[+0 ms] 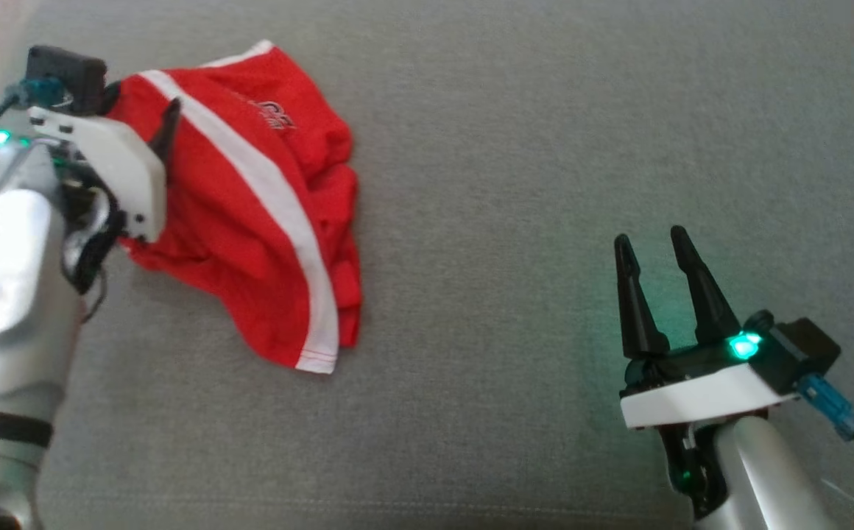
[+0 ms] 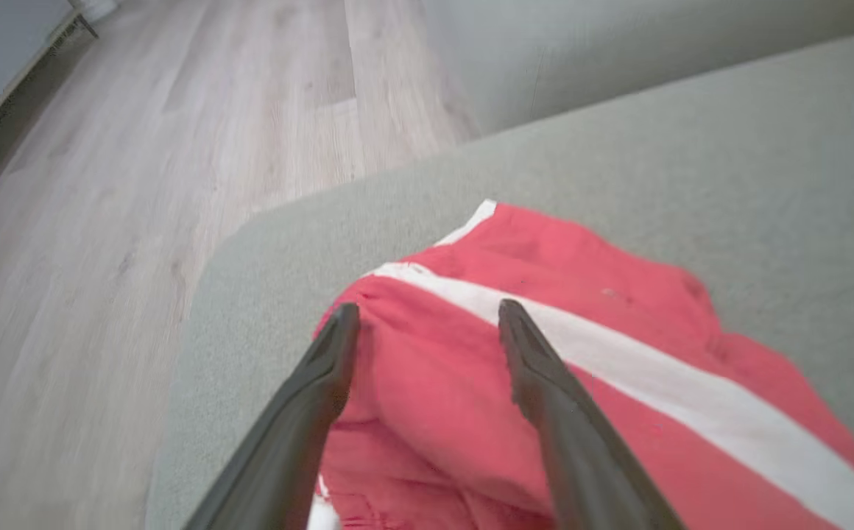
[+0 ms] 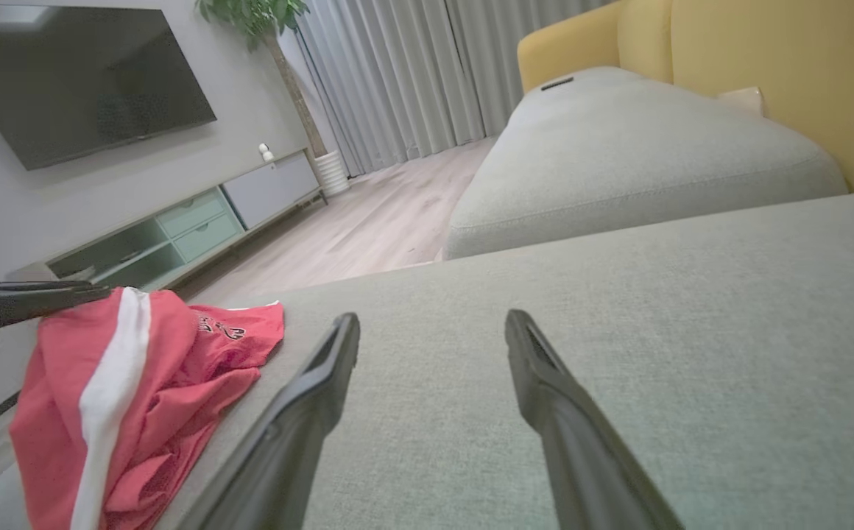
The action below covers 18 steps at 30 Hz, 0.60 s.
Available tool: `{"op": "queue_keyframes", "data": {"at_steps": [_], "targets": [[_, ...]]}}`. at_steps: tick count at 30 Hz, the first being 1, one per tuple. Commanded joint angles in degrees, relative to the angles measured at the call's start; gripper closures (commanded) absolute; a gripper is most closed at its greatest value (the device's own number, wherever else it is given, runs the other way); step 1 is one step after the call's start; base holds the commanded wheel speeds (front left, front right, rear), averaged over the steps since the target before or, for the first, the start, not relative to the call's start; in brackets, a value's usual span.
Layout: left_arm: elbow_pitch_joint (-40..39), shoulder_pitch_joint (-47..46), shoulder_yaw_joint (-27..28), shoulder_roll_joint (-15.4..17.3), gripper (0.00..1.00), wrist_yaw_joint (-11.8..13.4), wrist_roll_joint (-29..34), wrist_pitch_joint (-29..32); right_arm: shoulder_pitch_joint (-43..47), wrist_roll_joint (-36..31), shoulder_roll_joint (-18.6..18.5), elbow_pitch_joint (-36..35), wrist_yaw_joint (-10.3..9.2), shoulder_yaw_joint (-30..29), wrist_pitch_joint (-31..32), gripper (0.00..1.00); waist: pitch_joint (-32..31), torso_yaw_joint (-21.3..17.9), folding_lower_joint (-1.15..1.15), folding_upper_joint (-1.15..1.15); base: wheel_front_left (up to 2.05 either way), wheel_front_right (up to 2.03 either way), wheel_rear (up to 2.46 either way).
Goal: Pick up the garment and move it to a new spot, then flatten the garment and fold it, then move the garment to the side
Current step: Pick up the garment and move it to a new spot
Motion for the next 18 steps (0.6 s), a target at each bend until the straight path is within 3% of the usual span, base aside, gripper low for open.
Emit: {"op": "queue_keyframes", "data": {"at_steps": [1, 9, 10, 18], "targets": [[-0.22, -3.52, 0.84, 4.19, 0.0, 0.09, -0.09, 0.84, -1.91, 0.32, -0.28, -1.85, -0.04, 1.55, -0.52, 0.0, 1.91, -2.05, -0.02, 0.0, 0.0, 0.0, 0.0], [7.87, -7.1, -1.99, 6.08, 0.0, 0.08, -1.67, 2.97, -2.54, 0.54, -0.28, -1.38, -0.04, 1.46, -0.52, 0.0, 2.68, -3.47, -0.02, 0.0, 0.0, 0.0, 0.0], [8.76, -7.39, -3.05, 6.13, 1.0, 0.08, -2.6, 2.69, -2.6, 0.57, -0.28, -1.21, -0.04, 1.4, -0.52, 0.0, 2.56, -3.54, -0.02, 0.0, 0.0, 0.0, 0.0], [8.23, -10.0, -3.25, 6.17, 1.0, 0.64, -3.8, -9.52, -2.41, 0.85, -0.28, -0.29, -0.04, 1.36, -0.52, 0.0, 0.22, -3.28, -0.02, 0.0, 0.0, 0.0, 0.0]]}}
